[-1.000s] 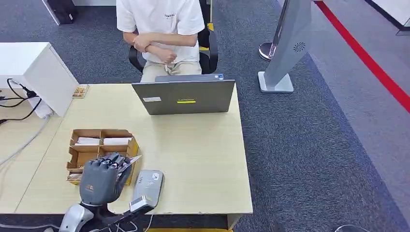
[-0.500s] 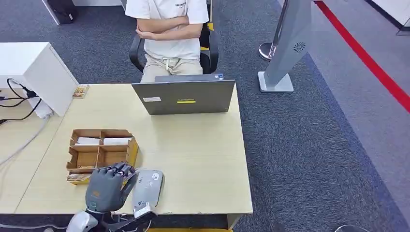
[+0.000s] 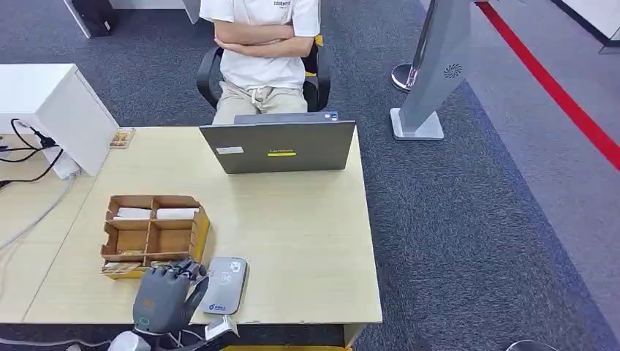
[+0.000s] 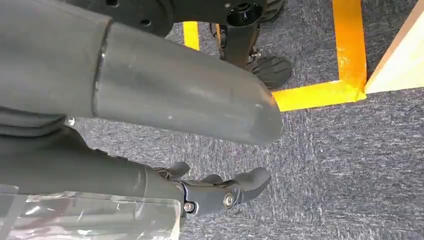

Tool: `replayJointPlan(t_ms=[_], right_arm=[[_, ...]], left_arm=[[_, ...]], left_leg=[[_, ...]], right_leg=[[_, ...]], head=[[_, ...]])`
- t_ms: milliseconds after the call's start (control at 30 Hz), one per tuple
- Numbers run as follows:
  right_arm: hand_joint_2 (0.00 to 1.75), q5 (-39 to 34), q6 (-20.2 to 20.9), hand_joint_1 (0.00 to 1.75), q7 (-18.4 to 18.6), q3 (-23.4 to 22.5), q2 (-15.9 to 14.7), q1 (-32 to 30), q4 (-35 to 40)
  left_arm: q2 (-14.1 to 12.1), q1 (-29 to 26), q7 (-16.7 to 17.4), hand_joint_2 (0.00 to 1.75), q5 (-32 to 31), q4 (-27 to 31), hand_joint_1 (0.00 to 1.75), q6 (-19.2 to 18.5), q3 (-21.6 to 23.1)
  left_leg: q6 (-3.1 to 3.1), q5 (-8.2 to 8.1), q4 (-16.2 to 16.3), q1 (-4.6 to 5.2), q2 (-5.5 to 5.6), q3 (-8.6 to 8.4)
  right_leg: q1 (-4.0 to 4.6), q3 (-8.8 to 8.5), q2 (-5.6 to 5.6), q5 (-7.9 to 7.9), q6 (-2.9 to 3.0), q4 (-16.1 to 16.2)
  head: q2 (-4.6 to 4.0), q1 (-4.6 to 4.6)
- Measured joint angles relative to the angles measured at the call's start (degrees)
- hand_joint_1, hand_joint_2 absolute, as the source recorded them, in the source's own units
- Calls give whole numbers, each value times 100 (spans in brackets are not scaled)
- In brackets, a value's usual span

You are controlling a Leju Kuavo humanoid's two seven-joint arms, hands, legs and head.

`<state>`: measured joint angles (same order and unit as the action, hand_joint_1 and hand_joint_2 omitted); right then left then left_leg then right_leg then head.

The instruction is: Pass the card to the sensor for recognition and then transmit it.

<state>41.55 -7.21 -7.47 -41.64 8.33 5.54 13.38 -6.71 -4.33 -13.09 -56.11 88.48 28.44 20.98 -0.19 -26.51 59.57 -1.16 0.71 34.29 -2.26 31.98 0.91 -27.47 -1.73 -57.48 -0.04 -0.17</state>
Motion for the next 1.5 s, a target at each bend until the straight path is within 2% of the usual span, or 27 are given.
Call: replayJointPlan(t_ms=[100, 167, 333, 1500], right_arm=[[0, -2, 0, 0, -22, -28, 0, -1, 0], [0, -7, 0, 0, -42, -85, 2, -1, 0], [0, 4, 9, 0, -42, -98, 2, -1, 0], [0, 168, 26, 0, 37, -111, 2, 3, 0]], left_arm=[[0, -116, 74, 175, 20, -50, 175, -20, 0], [7, -310, 225, 175, 171, -227, 175, -13, 168], [4, -374, 334, 175, 223, -337, 175, 13, 284], [4, -322, 568, 175, 151, -667, 175, 273, 420]], left_leg=[[0, 0, 0, 0, 0, 0], [0, -1, 0, 0, 0, 2], [0, 0, 0, 0, 1, 3], [0, 0, 0, 0, 1, 1]], right_leg=[[0, 0, 0, 0, 0, 0], [0, 2, 0, -1, 0, 0], [0, 3, -2, -1, 0, 0], [0, 0, -2, 0, -1, 0]], head=[[0, -2], [0, 0], [0, -2], [0, -2]])
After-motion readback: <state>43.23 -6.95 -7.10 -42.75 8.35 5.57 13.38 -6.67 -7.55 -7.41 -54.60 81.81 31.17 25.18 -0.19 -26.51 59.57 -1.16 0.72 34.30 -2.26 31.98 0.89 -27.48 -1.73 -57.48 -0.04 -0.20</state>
